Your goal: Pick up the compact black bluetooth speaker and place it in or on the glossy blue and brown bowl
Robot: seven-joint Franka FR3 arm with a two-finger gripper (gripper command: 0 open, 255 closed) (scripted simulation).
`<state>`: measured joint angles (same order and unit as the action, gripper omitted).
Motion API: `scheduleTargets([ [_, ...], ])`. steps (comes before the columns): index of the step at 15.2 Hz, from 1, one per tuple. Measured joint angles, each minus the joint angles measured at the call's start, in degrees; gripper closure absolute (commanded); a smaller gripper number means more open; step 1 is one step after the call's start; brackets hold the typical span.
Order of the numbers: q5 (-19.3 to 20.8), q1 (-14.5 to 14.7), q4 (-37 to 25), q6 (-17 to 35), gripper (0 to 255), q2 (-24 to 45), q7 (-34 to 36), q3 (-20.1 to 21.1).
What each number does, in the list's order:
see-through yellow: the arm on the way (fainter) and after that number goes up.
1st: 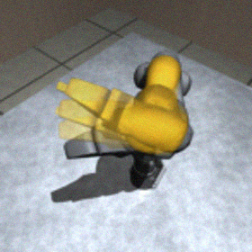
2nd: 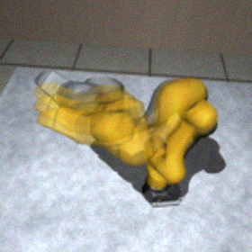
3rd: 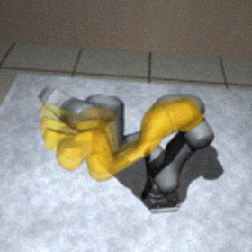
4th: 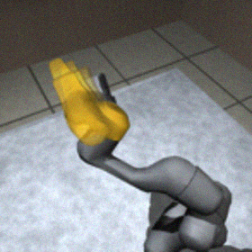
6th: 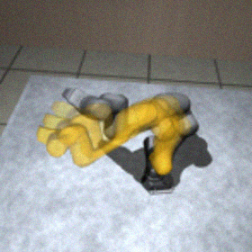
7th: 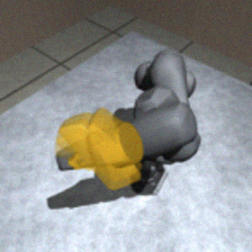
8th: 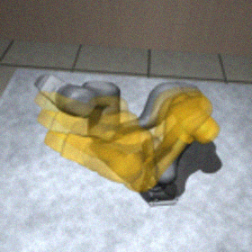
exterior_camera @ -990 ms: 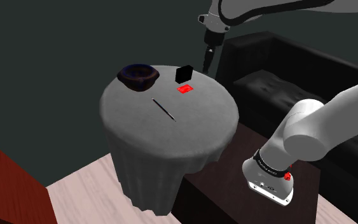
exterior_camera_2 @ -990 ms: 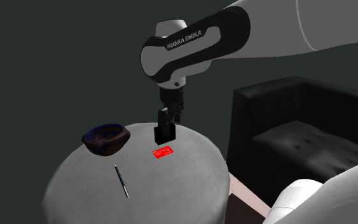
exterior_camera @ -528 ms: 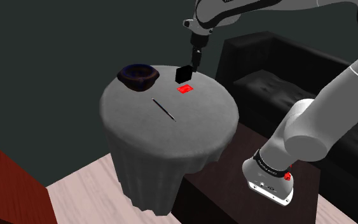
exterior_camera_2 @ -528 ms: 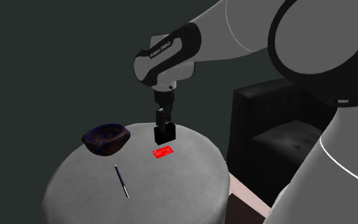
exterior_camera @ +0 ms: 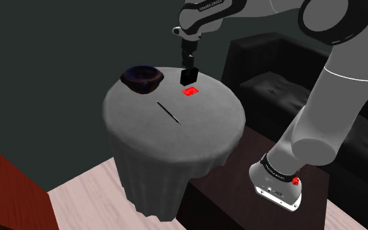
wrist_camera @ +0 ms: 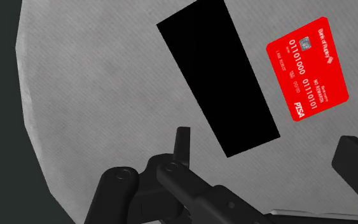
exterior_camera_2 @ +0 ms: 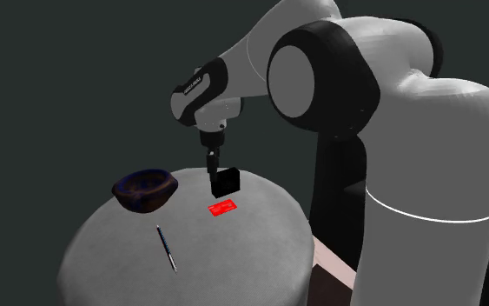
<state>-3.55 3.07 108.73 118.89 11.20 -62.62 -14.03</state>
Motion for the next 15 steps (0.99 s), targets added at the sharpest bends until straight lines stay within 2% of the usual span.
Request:
scheduleTargets([
  [8, -1.18, -0.31, 0.67, 4.23, 0, 3.8, -1.81, 0.46],
  [14, -1.29, -0.37, 0.94, 4.83, 0, 4.11, -1.93, 0.47],
  [15, -1.29, -0.37, 0.94, 4.84, 255, 4.11, -1.93, 0.47],
])
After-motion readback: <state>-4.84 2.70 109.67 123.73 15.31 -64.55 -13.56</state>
